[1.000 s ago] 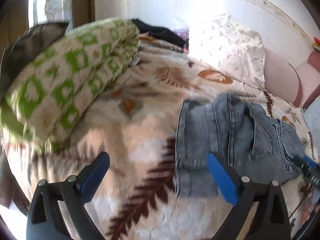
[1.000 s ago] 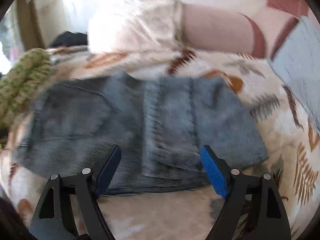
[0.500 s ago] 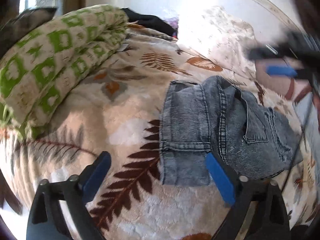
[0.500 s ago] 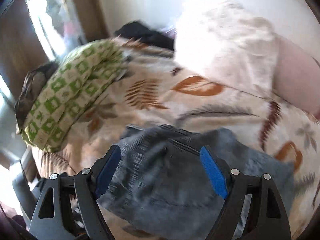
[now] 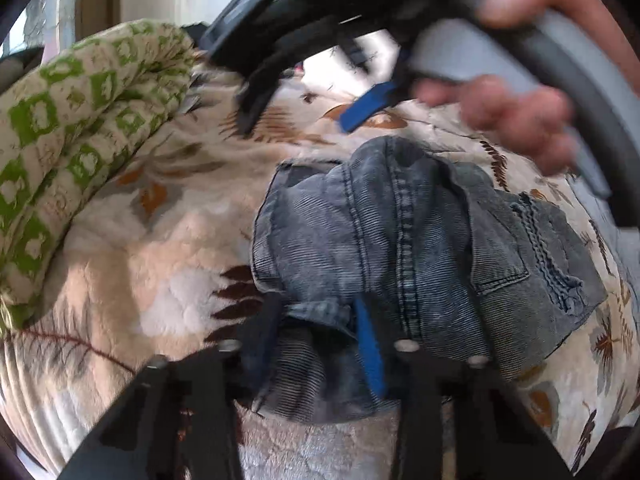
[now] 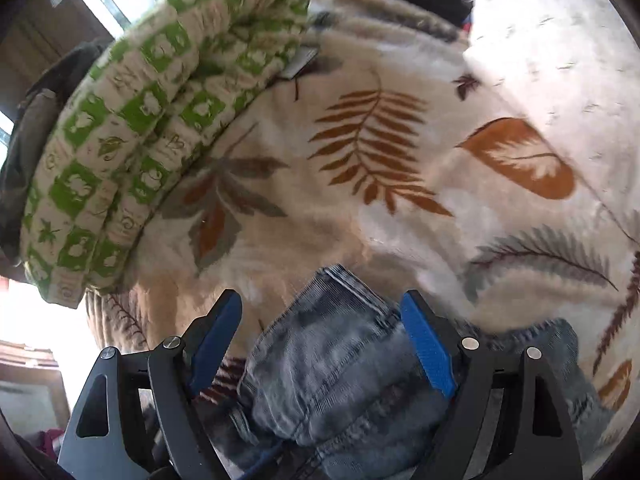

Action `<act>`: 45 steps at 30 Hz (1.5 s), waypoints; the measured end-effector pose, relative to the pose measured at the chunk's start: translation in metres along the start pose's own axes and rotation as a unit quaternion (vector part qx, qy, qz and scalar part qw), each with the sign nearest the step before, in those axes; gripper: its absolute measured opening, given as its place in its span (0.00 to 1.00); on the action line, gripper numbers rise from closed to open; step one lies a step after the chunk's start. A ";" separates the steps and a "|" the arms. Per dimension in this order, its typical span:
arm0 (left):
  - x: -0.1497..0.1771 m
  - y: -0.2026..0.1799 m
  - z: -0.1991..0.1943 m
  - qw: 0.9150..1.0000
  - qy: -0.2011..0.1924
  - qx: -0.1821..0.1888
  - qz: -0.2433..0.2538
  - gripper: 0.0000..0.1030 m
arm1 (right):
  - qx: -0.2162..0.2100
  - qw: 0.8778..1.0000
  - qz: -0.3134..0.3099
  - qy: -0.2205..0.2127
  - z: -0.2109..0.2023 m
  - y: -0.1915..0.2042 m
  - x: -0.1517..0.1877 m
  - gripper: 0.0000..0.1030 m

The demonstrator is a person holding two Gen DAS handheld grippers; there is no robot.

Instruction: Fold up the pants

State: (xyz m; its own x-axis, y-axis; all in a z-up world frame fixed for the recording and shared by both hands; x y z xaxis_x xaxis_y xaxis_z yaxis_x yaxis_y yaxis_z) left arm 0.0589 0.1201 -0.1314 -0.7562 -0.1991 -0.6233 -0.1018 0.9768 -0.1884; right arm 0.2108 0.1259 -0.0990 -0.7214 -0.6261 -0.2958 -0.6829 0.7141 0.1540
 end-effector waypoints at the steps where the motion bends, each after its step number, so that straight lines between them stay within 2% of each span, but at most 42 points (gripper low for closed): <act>1: 0.000 -0.002 -0.001 1.000 -0.003 0.004 0.006 0.27 | -0.001 1.000 -0.003 0.009 0.006 0.001 -0.004 0.79; 5: 0.000 -0.004 -0.001 1.000 -0.005 0.017 0.007 0.23 | 0.004 0.999 -0.021 0.046 0.028 0.011 -0.012 0.79; 11: 0.000 -0.001 -0.002 0.999 -0.009 0.035 0.000 0.21 | 0.050 0.991 -0.037 0.115 0.059 0.006 -0.003 0.77; 13: 0.000 -0.001 -0.002 0.999 -0.008 0.036 -0.001 0.21 | 0.056 0.989 -0.031 0.130 0.067 0.001 0.003 0.69; 15: -0.001 -0.001 -0.002 0.999 -0.007 0.036 -0.004 0.21 | 0.058 0.990 -0.037 0.127 0.069 0.002 0.005 0.53; 16: -0.001 -0.001 -0.001 0.999 -0.007 0.036 -0.005 0.21 | 0.069 0.988 -0.046 0.128 0.069 0.003 0.007 0.39; 17: -0.001 -0.002 -0.002 0.999 -0.008 0.037 -0.006 0.21 | 0.074 0.988 -0.047 0.127 0.068 0.003 0.008 0.33; 20: -0.002 -0.001 -0.005 0.999 -0.012 0.043 -0.006 0.21 | 0.077 0.989 -0.051 0.112 0.056 0.005 0.009 0.16; 23: -0.002 -0.004 -0.008 0.998 -0.016 0.055 -0.009 0.21 | 0.085 0.991 -0.057 0.090 0.041 0.010 0.012 0.13; 31: -0.006 -0.025 -0.030 0.994 -0.050 0.096 0.010 0.19 | 0.071 0.997 -0.028 0.006 -0.018 0.000 0.027 0.11; 36: -0.006 -0.055 -0.050 0.989 -0.070 0.125 0.044 0.17 | 0.055 0.997 0.003 -0.055 -0.059 -0.011 0.041 0.10; 39: -0.006 -0.079 -0.063 0.983 -0.081 0.156 0.061 0.15 | 0.048 0.995 0.012 -0.088 -0.080 -0.023 0.056 0.10; 42: -0.007 -0.110 -0.079 0.973 -0.103 0.188 0.090 0.14 | 0.041 0.992 0.033 -0.119 -0.103 -0.044 0.077 0.10; 45: -0.007 -0.146 -0.087 0.965 -0.113 0.202 0.123 0.14 | 0.039 0.987 0.054 -0.146 -0.126 -0.072 0.100 0.10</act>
Point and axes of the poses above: each gripper's, at about its wrist camera, not at the fingertips, and z roughly the way its jaws point, y to its left, x to its underside, the point moved 4 cm from there along z, roughly the way its jaws point, and after that the axes turned 6 degrees about -z, right-handed, at the moved point
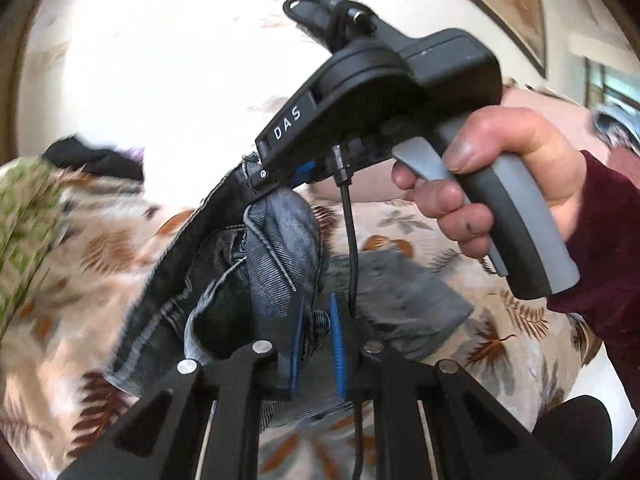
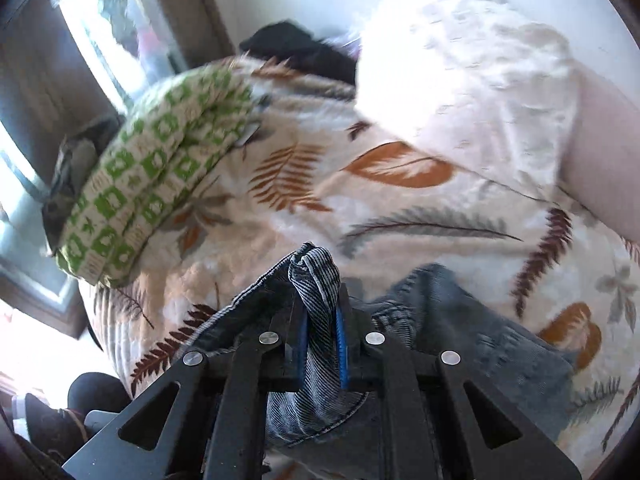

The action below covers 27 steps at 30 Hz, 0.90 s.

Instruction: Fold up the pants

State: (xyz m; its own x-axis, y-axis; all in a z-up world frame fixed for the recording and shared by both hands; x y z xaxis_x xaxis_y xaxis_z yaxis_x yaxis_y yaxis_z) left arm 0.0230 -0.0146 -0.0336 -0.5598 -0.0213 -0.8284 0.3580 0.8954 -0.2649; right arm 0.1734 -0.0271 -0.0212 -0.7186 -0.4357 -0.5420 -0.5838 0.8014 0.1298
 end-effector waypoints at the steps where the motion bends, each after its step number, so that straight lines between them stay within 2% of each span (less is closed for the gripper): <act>1: -0.002 -0.010 0.004 1.000 0.002 0.010 0.004 0.14 | 0.004 1.000 0.011 -0.010 -0.011 -0.016 0.006 0.10; 2: -0.006 -0.021 0.011 1.000 0.005 0.021 0.009 0.08 | 0.008 1.000 0.018 -0.015 -0.019 -0.027 0.010 0.10; 6: -0.017 -0.072 0.031 0.997 0.018 0.059 0.051 0.08 | 0.023 0.997 0.062 -0.037 -0.046 -0.083 0.032 0.10; 9: -0.027 -0.100 0.017 0.993 0.005 0.086 0.086 0.08 | 0.036 0.992 0.104 -0.056 -0.061 -0.134 0.055 0.09; 12: -0.036 -0.102 -0.009 0.990 -0.022 0.068 0.120 0.09 | 0.020 0.986 0.150 -0.075 -0.067 -0.175 0.074 0.09; 15: -0.044 -0.072 -0.023 0.992 -0.036 0.022 0.118 0.09 | 0.009 0.979 0.183 -0.084 -0.061 -0.201 0.093 0.09; 17: -0.046 -0.047 -0.012 0.995 -0.015 -0.010 0.100 0.09 | -0.002 0.975 0.201 -0.092 -0.056 -0.211 0.103 0.09; 18: -0.043 -0.034 0.000 0.995 0.008 -0.024 0.092 0.09 | -0.005 0.973 0.208 -0.096 -0.054 -0.215 0.107 0.09; 20: -0.031 -0.025 0.024 0.995 0.046 -0.036 0.085 0.09 | -0.017 0.969 0.223 -0.107 -0.052 -0.223 0.113 0.09; 24: 0.005 -0.041 0.072 0.987 0.106 -0.019 0.120 0.09 | -0.034 0.963 0.240 -0.118 -0.050 -0.234 0.116 0.09; 27: 0.019 -0.064 0.086 0.984 0.119 0.011 0.133 0.09 | -0.038 0.959 0.248 -0.129 -0.055 -0.242 0.119 0.09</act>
Point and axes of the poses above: each gripper's, at about its wrist camera, not at the fingertips, and z roughly the way its jaws point, y to its left, x to its underside, the point moved 4 cm from there along z, roughly the way its jaws point, and after that the axes turned 6 degrees about -z, right-handed, at the moved point
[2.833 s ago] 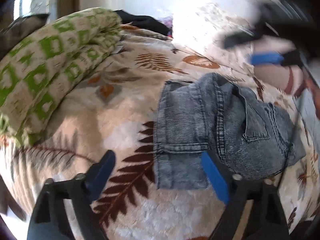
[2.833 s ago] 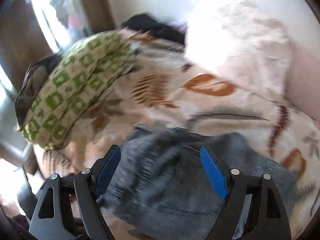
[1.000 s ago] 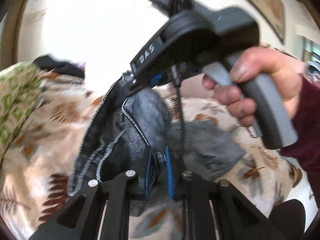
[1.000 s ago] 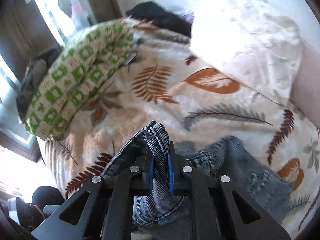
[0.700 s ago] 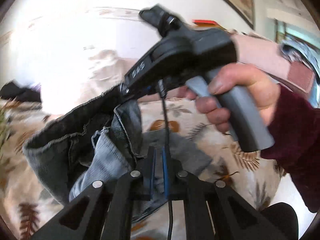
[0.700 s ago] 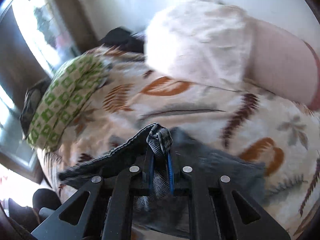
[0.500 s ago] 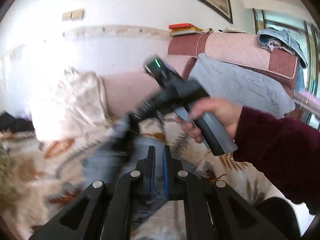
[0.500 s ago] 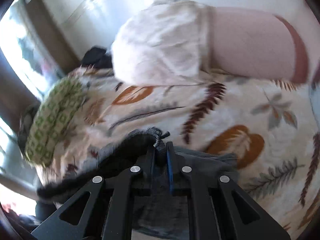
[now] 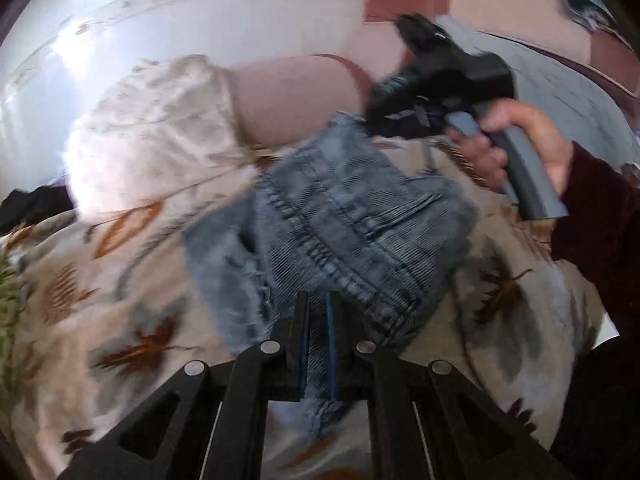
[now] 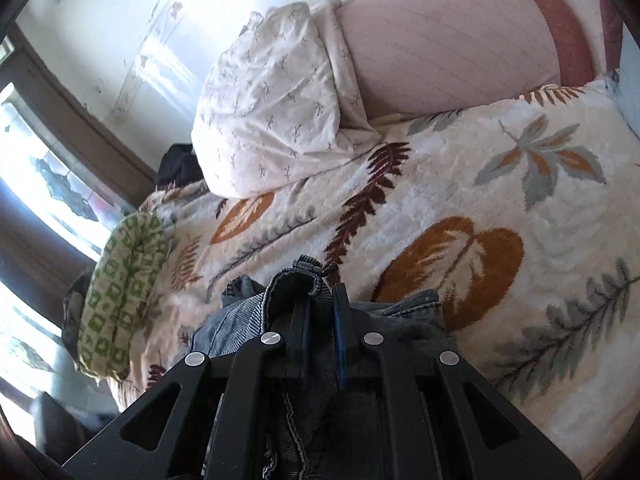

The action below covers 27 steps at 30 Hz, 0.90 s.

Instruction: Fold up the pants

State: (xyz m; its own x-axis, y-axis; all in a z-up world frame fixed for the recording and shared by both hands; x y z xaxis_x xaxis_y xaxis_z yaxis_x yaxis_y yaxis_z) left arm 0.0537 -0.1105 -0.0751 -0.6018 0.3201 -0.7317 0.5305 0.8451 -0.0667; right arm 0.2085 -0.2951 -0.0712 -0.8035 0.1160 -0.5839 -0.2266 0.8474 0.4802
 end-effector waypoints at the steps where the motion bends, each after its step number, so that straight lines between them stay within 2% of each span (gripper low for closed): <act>1: -0.004 -0.011 0.002 1.000 -0.001 0.015 0.005 0.09 | 0.001 1.000 0.007 -0.008 -0.004 -0.005 -0.001 0.09; 4: -0.013 -0.040 0.017 0.999 0.002 0.029 0.028 0.09 | 0.011 0.999 0.028 -0.018 -0.010 -0.025 -0.002 0.09; 7: -0.013 -0.049 0.047 0.998 0.031 0.059 0.005 0.09 | 0.029 0.998 0.056 -0.024 -0.016 -0.054 0.001 0.09; 9: -0.010 -0.047 0.068 0.996 0.056 0.066 -0.018 0.09 | 0.066 0.995 0.067 -0.016 -0.015 -0.073 0.007 0.14; 10: -0.009 -0.044 0.075 0.995 0.064 0.067 -0.024 0.09 | 0.111 0.992 0.062 -0.002 -0.013 -0.085 0.014 0.14; 11: -0.008 -0.043 0.080 0.995 0.066 0.068 -0.029 0.09 | 0.133 0.989 0.062 0.006 -0.014 -0.091 0.019 0.19; 13: -0.007 -0.039 0.081 0.995 0.064 0.069 -0.031 0.09 | 0.137 0.987 0.080 0.012 -0.024 -0.101 0.030 0.30; 14: -0.008 -0.039 0.079 0.995 0.064 0.069 -0.033 0.09 | 0.138 0.987 0.083 0.006 -0.033 -0.101 0.031 0.30; 18: -0.016 -0.039 0.062 0.995 0.048 0.069 -0.046 0.09 | 0.179 0.982 0.037 -0.040 -0.082 -0.076 0.037 0.32; 21: -0.029 -0.038 0.022 0.998 -0.007 0.057 -0.027 0.11 | 0.175 0.982 -0.004 -0.077 -0.113 -0.038 0.048 0.33; 23: -0.042 -0.027 -0.001 0.998 -0.043 0.045 -0.030 0.25 | 0.182 0.977 -0.037 -0.104 -0.129 -0.010 0.059 0.36; 24: -0.048 -0.017 -0.008 0.998 -0.056 0.023 -0.037 0.32 | 0.182 0.975 -0.054 -0.117 -0.135 0.006 0.066 0.38; 25: -0.053 -0.008 -0.009 0.997 -0.057 0.001 -0.043 0.45 | 0.177 0.974 -0.067 -0.128 -0.136 0.017 0.068 0.41; 26: -0.058 0.005 -0.006 0.997 -0.056 -0.024 -0.053 0.47 | 0.172 0.973 -0.075 -0.137 -0.137 0.026 0.072 0.45; 27: -0.063 0.015 0.000 0.996 -0.052 -0.033 -0.063 0.47 | 0.165 0.972 -0.081 -0.145 -0.136 0.034 0.075 0.47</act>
Point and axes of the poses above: each gripper's, at about its wrist camera, not at the fingertips, and z roughly the way its jaws point, y to its left, x to its underside, the point moved 4 cm from there along z, roughly the way its jaws point, and after that the axes turned 6 degrees about -z, right-handed, at the moved point
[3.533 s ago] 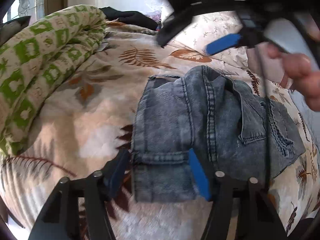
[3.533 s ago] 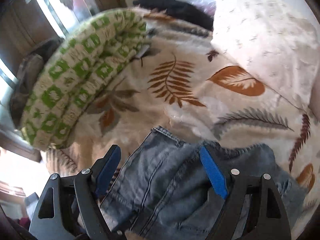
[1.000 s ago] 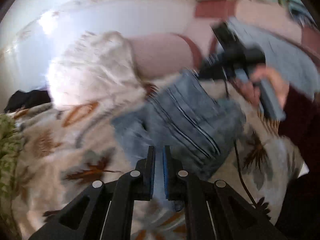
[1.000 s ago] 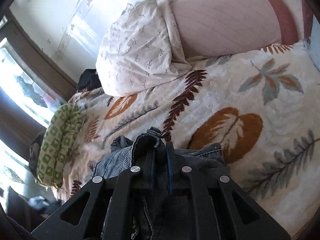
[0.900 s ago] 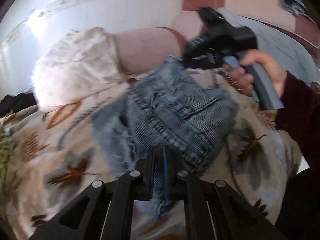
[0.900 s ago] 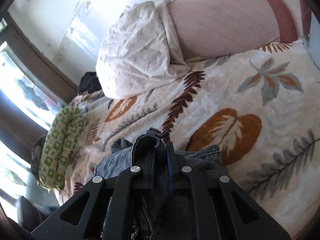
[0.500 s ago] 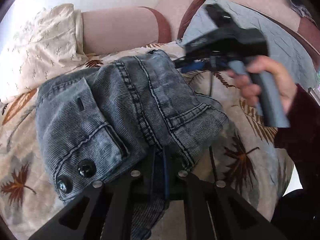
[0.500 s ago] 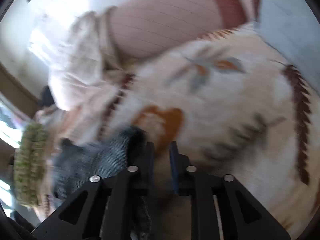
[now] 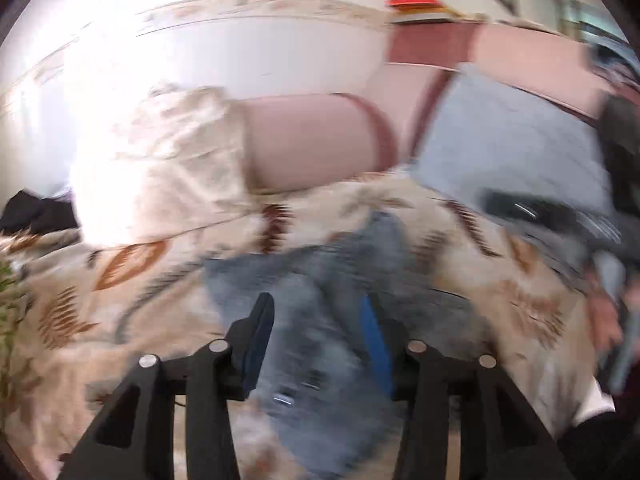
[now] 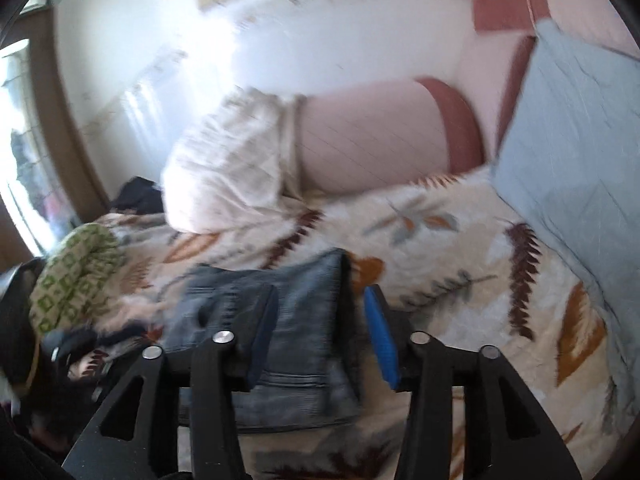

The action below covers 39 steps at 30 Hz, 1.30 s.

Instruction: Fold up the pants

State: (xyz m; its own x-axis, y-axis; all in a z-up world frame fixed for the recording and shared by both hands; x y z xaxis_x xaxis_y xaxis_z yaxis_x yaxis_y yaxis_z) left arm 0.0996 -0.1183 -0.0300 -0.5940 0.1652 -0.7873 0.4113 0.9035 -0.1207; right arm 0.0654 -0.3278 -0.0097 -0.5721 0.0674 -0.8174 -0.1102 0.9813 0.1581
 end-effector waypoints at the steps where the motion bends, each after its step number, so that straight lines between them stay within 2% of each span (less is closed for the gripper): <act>1: -0.005 0.010 0.013 1.000 0.011 -0.005 -0.012 0.47 | -0.010 1.000 -0.006 -0.007 0.002 0.012 0.002 0.47; 3: -0.005 0.021 0.034 0.999 0.042 -0.017 -0.030 0.46 | -0.032 0.999 0.004 0.007 0.016 0.023 0.010 0.47; 6: 0.003 0.026 0.064 0.996 0.073 -0.044 -0.016 0.46 | -0.057 0.997 0.030 0.038 0.041 0.035 0.027 0.47; 11: 0.017 0.030 0.099 0.990 0.107 -0.086 0.001 0.50 | -0.029 0.995 0.001 0.098 0.086 0.051 0.055 0.47; 13: 0.022 0.037 0.110 0.988 0.127 -0.089 -0.016 0.53 | -0.017 0.991 0.011 0.132 0.105 0.043 0.067 0.46; 14: 0.024 0.039 0.116 0.987 0.132 -0.093 -0.020 0.60 | -0.013 0.989 0.019 0.144 0.111 0.038 0.072 0.45; 17: 0.026 0.044 0.130 0.983 0.144 -0.106 -0.029 0.65 | -0.027 0.984 0.052 0.168 0.128 0.023 0.081 0.46; 22: 0.023 0.044 0.137 0.981 0.157 -0.113 -0.031 0.68 | -0.015 0.986 0.038 0.165 0.138 0.025 0.081 0.46; 27: 0.020 0.049 0.097 0.984 0.134 -0.089 -0.076 0.66 | -0.037 0.984 0.046 0.168 0.130 0.023 0.077 0.47; 29: 0.022 0.046 0.073 0.988 0.113 -0.088 -0.065 0.66 | -0.048 0.983 0.054 0.166 0.119 0.023 0.070 0.49; 31: 0.027 0.038 0.046 0.991 0.087 -0.093 -0.041 0.66 | -0.052 0.988 0.049 0.137 0.104 0.025 0.057 0.50; 33: 0.036 0.030 0.032 0.993 0.082 -0.087 -0.026 0.66 | -0.051 0.992 0.039 0.107 0.093 0.027 0.043 0.50; 35: 0.047 0.022 0.028 0.993 0.090 -0.076 -0.016 0.66 | -0.044 0.996 0.031 0.074 0.087 0.029 0.027 0.51; 39: 0.065 0.012 0.034 0.991 0.105 -0.085 0.010 0.65 | -0.030 0.998 0.024 0.056 0.104 0.031 0.007 0.52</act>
State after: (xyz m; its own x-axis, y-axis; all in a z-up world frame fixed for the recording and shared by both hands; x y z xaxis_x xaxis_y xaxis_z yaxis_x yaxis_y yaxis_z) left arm 0.0893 -0.1105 -0.1030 -0.7246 0.2464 -0.6436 0.3128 0.9498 0.0114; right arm 0.1420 -0.2779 -0.0682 -0.6654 0.0904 -0.7410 -0.1271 0.9644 0.2318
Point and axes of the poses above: each gripper's, at about its wrist camera, not at the fingertips, and z roughly the way its jaws point, y to its left, x to its underside, the point moved 4 cm from there along z, roughly the way its jaws point, and after that the axes turned 6 degrees about -z, right-handed, at the moved point
